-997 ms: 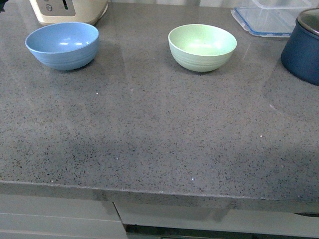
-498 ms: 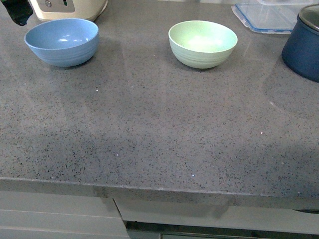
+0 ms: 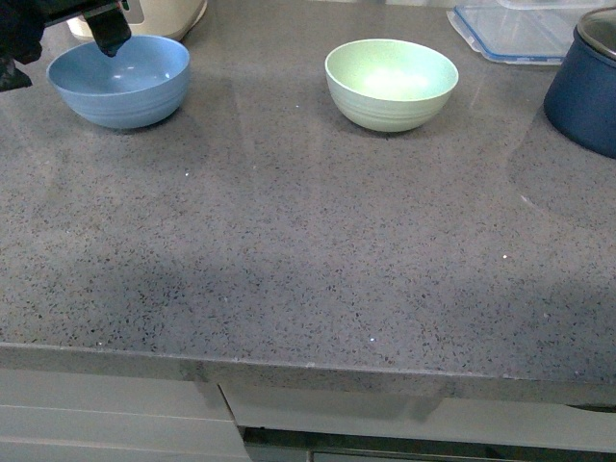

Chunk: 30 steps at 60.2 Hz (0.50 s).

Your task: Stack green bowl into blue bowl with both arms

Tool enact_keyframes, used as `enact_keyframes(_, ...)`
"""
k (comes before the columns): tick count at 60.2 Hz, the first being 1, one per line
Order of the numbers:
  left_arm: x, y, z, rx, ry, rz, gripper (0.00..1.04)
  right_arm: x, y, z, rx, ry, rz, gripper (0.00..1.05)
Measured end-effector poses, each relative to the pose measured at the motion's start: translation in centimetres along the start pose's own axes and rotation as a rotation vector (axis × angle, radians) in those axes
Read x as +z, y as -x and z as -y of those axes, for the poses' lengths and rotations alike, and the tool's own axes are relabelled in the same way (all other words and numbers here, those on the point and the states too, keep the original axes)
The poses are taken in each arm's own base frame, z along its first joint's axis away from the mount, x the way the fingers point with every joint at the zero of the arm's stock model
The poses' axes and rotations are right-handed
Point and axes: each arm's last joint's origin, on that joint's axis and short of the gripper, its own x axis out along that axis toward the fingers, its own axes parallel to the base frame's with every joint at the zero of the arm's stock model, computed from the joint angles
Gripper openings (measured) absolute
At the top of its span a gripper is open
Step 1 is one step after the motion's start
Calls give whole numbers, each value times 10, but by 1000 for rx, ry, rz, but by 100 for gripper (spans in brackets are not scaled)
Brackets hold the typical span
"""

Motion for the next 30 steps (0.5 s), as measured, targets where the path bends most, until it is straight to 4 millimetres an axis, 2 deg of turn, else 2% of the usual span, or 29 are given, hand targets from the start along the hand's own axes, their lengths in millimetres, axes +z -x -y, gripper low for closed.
enact_keyframes(19,-5,-4,1,16,-2,-5,98,0,0,0,0,0,0,95)
enact_keyframes(27,-6,-5,-2,41,2,-11,81,0,0,0,0,0,0,95)
enact_keyframes(30,-9,-6,-3,50,7,-20,70,0,0,0,0,0,0,95)
